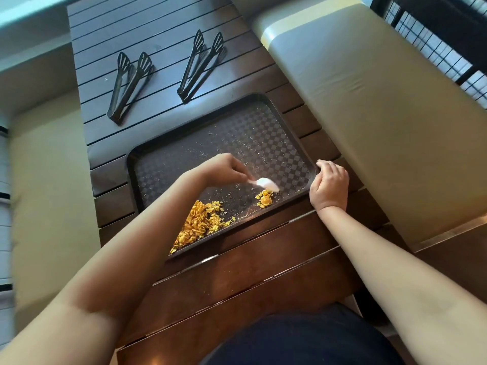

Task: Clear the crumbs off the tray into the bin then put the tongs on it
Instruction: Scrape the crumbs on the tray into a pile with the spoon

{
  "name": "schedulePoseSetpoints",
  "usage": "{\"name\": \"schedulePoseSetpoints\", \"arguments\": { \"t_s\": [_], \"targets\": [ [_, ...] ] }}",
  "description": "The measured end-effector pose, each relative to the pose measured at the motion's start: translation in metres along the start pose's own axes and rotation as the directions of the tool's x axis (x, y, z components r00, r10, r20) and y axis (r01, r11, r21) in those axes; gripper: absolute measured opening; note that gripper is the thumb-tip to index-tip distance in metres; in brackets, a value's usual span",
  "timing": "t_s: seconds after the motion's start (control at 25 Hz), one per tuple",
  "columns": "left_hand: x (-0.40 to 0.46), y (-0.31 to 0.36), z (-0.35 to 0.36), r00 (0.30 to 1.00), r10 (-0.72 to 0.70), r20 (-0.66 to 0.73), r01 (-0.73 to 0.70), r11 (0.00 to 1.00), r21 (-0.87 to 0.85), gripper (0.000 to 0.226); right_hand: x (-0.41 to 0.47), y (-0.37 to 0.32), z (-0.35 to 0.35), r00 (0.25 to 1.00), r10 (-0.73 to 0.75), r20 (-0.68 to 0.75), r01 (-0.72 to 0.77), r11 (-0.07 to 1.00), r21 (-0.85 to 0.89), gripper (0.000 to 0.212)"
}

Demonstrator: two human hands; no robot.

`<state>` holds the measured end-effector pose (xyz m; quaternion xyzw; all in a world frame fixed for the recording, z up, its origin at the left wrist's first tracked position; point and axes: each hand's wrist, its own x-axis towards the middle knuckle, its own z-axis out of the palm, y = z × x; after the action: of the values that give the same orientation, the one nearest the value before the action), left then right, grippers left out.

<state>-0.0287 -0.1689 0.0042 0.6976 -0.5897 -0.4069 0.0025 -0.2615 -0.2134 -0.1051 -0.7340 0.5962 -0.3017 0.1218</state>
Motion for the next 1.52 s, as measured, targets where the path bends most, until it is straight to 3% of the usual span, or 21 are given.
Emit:
{"name": "schedulePoseSetpoints", "arguments": {
  "t_s": [0.08,0.16,0.44,0.64,1.12,1.32,1.52],
  "targets": [
    [-0.001,-0.001,0.009,0.998,-0.009,-0.065,-0.002,0.985,-0.174,0.019,-0.001,0.000,0.000,1.000,0.001,0.002,-0.001,1.000,0.000,0.042],
    [-0.002,-0.004,0.019,0.997,-0.034,-0.068,0.017,0.972,-0.236,0.019,-0.001,-0.001,0.000,1.000,-0.004,-0.002,0.004,1.000,-0.003,0.042],
    [-0.022,-0.040,0.017,0.987,-0.116,0.108,0.137,0.966,-0.221,0.017,-0.001,0.000,0.001,1.000,-0.002,-0.001,0.002,1.000,-0.011,0.042],
    [-0.012,-0.017,0.021,0.997,-0.071,-0.023,0.059,0.939,-0.338,0.018,-0.001,0.000,0.001,1.000,0.001,0.003,-0.001,1.000,-0.015,0.043],
    [0.008,0.029,0.038,0.999,0.027,0.039,-0.020,0.984,-0.177,0.024,0.000,0.002,0.003,1.000,0.002,-0.005,-0.002,1.000,-0.011,0.043],
    [0.000,0.025,0.027,0.995,0.013,0.100,-0.005,0.997,-0.081,0.023,-0.001,0.002,0.003,1.000,0.004,-0.005,-0.005,1.000,-0.009,0.043],
    [-0.019,-0.005,0.003,0.986,-0.068,0.154,0.050,0.992,0.117,0.023,-0.001,0.000,0.002,1.000,0.003,-0.004,-0.003,1.000,-0.005,0.043]
  ]
}}
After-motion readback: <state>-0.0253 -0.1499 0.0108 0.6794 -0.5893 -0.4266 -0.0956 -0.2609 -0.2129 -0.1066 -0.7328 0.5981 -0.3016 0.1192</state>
